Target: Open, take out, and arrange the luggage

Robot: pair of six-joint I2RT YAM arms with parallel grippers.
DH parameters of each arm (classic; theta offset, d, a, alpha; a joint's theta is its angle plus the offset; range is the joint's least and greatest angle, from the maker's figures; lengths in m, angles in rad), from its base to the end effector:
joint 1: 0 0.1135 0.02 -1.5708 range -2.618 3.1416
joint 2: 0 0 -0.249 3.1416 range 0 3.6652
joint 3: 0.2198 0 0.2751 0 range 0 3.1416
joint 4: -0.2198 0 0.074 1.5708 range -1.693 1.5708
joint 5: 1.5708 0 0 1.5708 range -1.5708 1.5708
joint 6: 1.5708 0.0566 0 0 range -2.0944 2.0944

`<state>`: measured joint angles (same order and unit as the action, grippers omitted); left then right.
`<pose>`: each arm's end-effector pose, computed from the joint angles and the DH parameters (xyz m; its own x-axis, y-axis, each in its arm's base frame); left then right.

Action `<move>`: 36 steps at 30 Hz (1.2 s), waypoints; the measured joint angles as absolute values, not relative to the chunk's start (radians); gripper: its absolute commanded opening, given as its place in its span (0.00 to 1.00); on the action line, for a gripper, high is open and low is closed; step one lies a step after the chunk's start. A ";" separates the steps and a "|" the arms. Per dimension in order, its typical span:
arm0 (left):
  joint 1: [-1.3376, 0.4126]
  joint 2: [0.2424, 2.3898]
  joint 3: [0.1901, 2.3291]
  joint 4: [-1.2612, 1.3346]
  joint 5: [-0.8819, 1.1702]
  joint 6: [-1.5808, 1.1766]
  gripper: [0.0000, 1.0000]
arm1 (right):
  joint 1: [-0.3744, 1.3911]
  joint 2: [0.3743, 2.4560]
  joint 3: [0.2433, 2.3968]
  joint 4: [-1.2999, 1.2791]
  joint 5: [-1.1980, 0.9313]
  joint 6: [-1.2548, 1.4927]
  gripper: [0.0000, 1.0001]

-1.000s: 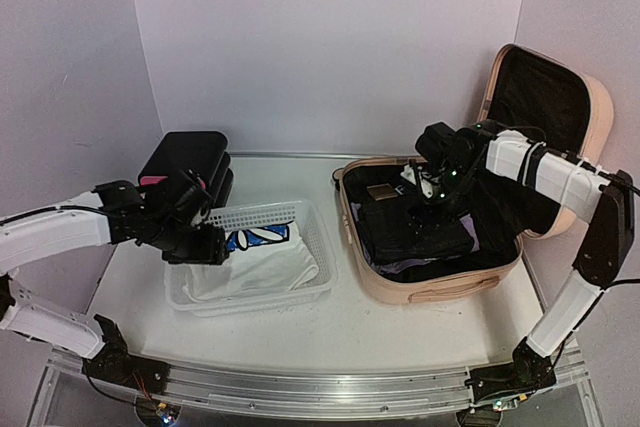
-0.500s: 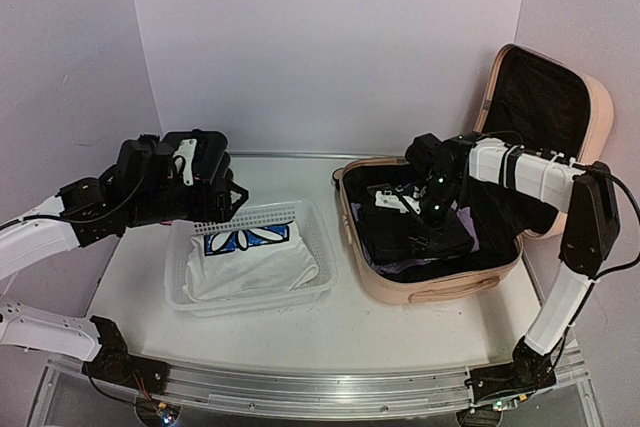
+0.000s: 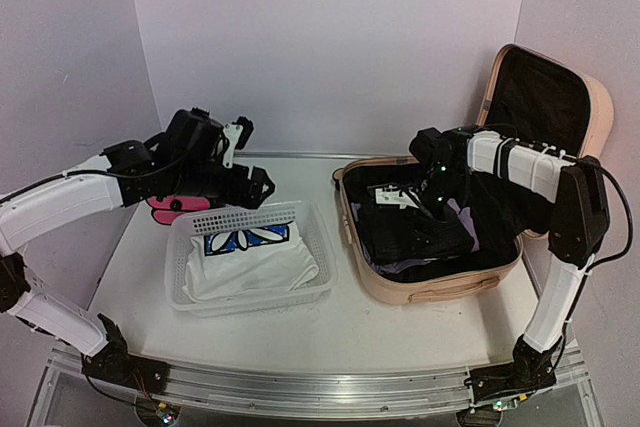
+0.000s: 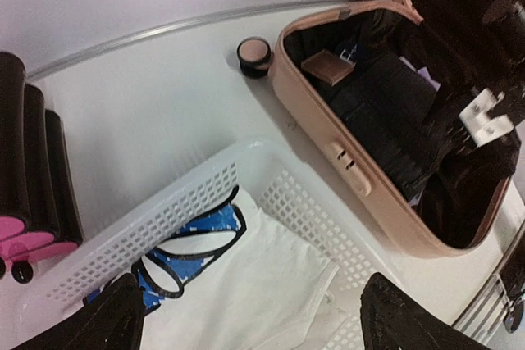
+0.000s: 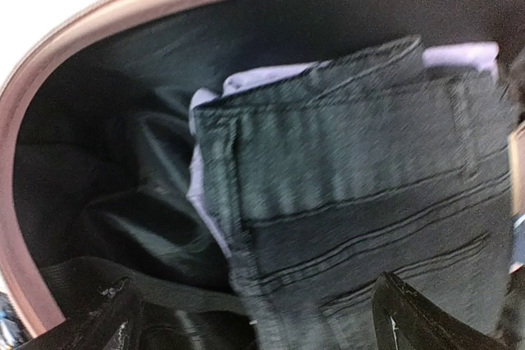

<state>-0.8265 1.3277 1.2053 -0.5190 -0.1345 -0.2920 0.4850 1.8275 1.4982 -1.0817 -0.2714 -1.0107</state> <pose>0.2346 -0.2436 0.3041 -0.5770 0.2055 -0.7904 0.5117 0.8453 -0.1538 0.3266 0.1892 0.1974 -0.0515 -0.9497 -0.3088 -0.9986 0.0523 0.0058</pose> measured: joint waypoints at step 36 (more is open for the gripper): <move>-0.719 1.431 1.447 -0.708 -0.173 -0.233 0.91 | 0.572 1.923 1.318 -0.693 -0.173 -1.142 0.98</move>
<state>-0.7185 1.4315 1.4471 -0.7082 -0.1726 -0.2325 0.5716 1.9232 1.3182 -0.6933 -0.1726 -1.1416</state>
